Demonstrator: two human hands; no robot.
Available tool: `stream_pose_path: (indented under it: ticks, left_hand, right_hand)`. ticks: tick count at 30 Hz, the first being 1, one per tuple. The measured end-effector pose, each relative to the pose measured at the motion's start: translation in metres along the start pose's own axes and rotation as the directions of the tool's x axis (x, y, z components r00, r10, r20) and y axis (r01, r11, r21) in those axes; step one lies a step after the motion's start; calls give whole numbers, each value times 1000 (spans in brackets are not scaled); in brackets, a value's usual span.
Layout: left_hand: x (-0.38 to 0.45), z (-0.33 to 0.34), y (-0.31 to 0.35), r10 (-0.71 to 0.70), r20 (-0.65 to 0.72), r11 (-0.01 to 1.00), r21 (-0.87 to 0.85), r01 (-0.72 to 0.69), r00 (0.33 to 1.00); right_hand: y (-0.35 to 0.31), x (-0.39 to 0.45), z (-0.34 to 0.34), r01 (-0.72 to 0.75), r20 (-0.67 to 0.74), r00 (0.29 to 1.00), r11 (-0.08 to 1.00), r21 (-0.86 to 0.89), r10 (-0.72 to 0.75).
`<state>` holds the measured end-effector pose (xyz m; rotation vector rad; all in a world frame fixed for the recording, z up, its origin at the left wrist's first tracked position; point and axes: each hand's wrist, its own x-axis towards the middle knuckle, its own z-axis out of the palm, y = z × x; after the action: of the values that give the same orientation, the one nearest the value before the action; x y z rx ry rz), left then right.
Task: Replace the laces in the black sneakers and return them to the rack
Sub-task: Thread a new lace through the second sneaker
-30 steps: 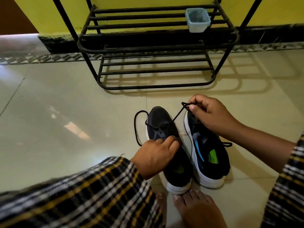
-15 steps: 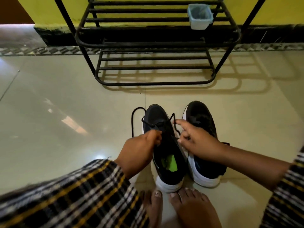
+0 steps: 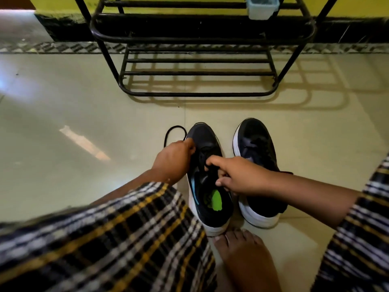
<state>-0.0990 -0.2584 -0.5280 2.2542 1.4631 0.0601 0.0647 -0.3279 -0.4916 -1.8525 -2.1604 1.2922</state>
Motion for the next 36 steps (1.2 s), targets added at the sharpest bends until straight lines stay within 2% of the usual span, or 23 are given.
stream_pose_path:
  ticks: [3, 6, 10, 14, 17, 19, 22, 25, 29, 33, 36]
  left_hand:
    - [3, -8, 1, -73, 35, 971, -225, 79, 997]
    - [3, -16, 5, -82, 57, 966, -240, 94, 995]
    - [4, -24, 6, -94, 13, 907, -410, 91, 995]
    - [0, -24, 5, -137, 12, 893, -431, 129, 990]
    - [-3, -20, 5, -186, 91, 757, -622, 202, 978]
    - [-6, -21, 9, -194, 126, 714, -662, 228, 973]
    - [-6, -27, 18, -163, 110, 679, -709, 192, 981]
    - [-6, -31, 28, -119, 83, 601, -787, 138, 989]
    - [-12, -32, 44, -47, 67, 615, -785, 82, 997]
    - [-14, -37, 50, 5, 39, 634, -773, 27, 999]
    - [-16, -36, 51, 52, 21, 690, -724, -21, 998]
  right_hand:
    - [1, -3, 3, -33, -1, 999, 989, 146, 33]
    - [4, -3, 6, -45, -11, 999, 978, 205, 49]
    - [3, -4, 7, -52, -23, 998, 974, 221, 58]
    - [2, -7, 6, -59, -18, 998, 962, 267, 66]
    - [3, -10, 5, -59, -35, 997, 955, 292, 72]
    - [2, -12, 4, -50, -61, 996, 952, 301, 72]
    - [-3, -14, -5, -24, -123, 990, 935, 353, 72]
    - [-8, -12, -21, 24, -235, 967, 878, 478, 101]
    - [-12, -7, -44, 63, -365, 920, 868, 493, 140]
    - [-7, -5, -47, 10, -366, 916, 903, 430, 165]
    - [-2, -4, -45, -23, -371, 909, 909, 416, 192]
